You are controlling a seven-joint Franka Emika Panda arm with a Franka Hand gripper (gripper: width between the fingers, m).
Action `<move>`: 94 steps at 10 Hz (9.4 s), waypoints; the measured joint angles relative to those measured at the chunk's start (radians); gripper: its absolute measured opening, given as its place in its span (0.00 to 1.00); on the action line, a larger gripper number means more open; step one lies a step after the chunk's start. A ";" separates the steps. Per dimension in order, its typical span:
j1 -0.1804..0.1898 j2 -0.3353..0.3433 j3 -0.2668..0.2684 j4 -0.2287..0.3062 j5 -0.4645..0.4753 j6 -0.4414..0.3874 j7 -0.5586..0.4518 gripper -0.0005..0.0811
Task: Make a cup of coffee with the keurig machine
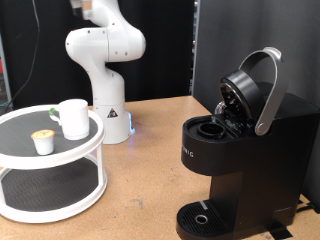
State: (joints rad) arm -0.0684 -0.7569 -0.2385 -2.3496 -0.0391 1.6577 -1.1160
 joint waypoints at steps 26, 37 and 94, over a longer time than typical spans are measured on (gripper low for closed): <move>-0.053 0.261 -0.082 -0.127 -0.162 0.400 -0.165 0.99; -0.105 0.265 -0.118 -0.319 -0.216 0.655 -0.192 0.99; 0.077 0.446 0.050 0.021 0.471 0.399 0.085 0.55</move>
State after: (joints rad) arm 0.0082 -0.3114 -0.1880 -2.3284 0.4323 2.0566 -1.0311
